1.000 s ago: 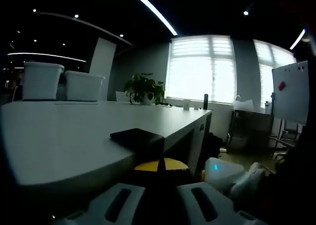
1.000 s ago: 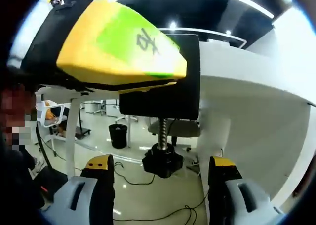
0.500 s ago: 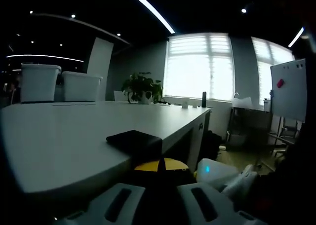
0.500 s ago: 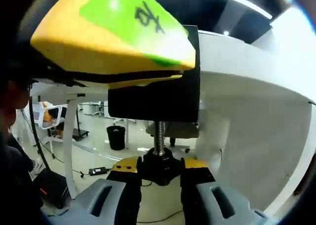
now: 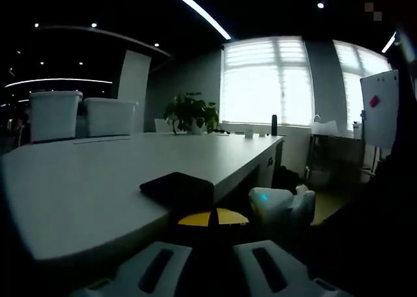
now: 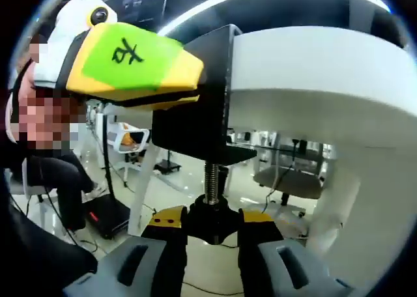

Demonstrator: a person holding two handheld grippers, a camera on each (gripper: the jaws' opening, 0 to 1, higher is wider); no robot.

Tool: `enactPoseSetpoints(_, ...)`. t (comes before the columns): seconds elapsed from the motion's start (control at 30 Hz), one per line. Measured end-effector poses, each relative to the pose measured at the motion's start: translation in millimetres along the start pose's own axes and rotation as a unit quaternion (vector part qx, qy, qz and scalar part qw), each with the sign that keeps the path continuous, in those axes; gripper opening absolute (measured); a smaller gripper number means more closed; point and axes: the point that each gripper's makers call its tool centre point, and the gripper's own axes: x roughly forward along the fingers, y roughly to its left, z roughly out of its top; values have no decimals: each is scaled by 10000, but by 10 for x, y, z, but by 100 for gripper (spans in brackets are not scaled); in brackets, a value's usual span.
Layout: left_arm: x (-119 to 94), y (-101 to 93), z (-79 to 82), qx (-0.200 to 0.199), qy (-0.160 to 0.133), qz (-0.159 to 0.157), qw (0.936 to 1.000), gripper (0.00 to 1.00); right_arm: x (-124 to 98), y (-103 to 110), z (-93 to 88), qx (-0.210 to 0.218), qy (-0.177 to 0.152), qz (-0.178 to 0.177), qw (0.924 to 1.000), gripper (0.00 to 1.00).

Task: Clamp the fixed fixture on the desktop, loosen the retaining clip, secure it to the edge of the desk, and tighten the retaining clip.

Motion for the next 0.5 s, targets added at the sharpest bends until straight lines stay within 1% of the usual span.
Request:
enactPoseSetpoints(0.03, 2, -3, 0, 9, 13, 15, 10000, 1, 8, 9, 4, -144, -10, 139, 9998, 27)
enactPoseSetpoints(0.07, 6, -27, -3, 35, 27, 24, 10000, 1, 16, 28, 4, -138, -29, 298, 9995, 27)
enactPoseSetpoints(0.1, 9, -36, -1, 52, 41, 34, 10000, 1, 29, 64, 6, -88, -57, 538, 9985, 27)
enactPoseSetpoints(0.17, 7, -39, -4, 7, 64, 34, 10000, 1, 89, 65, 8, -179, -126, 827, 9963, 27)
enactPoseSetpoints(0.2, 8, -46, -4, 6, 76, 38, 10000, 1, 79, 95, 18, -199, -160, 989, 9948, 27)
enactPoseSetpoints(0.23, 9, -52, -5, 6, 81, 41, 10000, 1, 62, 129, 24, -364, -232, 1084, 9932, 27)
enactPoseSetpoints(0.27, 10, -63, -8, 44, 84, 41, 9999, 1, 32, 167, 25, -562, -260, 1164, 9913, 27)
enactPoseSetpoints(0.3, 13, -71, -8, 70, 86, 45, 9999, 1, 4, 210, 34, -604, -295, 1260, 9897, 27)
enactPoseSetpoints(0.33, 10, -20, -12, 73, 92, 50, 9999, 1, -8, 227, 32, -605, -290, 1272, 9896, 27)
enactPoseSetpoints(0.37, 10, -15, -12, 70, 97, 57, 9999, 1, 69, 126, -32, -620, -286, 1298, 9892, 27)
enactPoseSetpoints(0.4, 11, -14, -13, 79, 99, 61, 9999, 1, 78, 127, -41, -650, -292, 1334, 9885, 27)
enactPoseSetpoints(0.47, 13, -15, -15, 74, 98, 73, 9999, 1, 71, 153, -28, -697, -312, 1421, 9869, 27)
enactPoseSetpoints(0.5, 14, -17, -17, 88, 95, 73, 9999, 1, 28, 182, 41, -785, -368, 1364, 9868, 27)
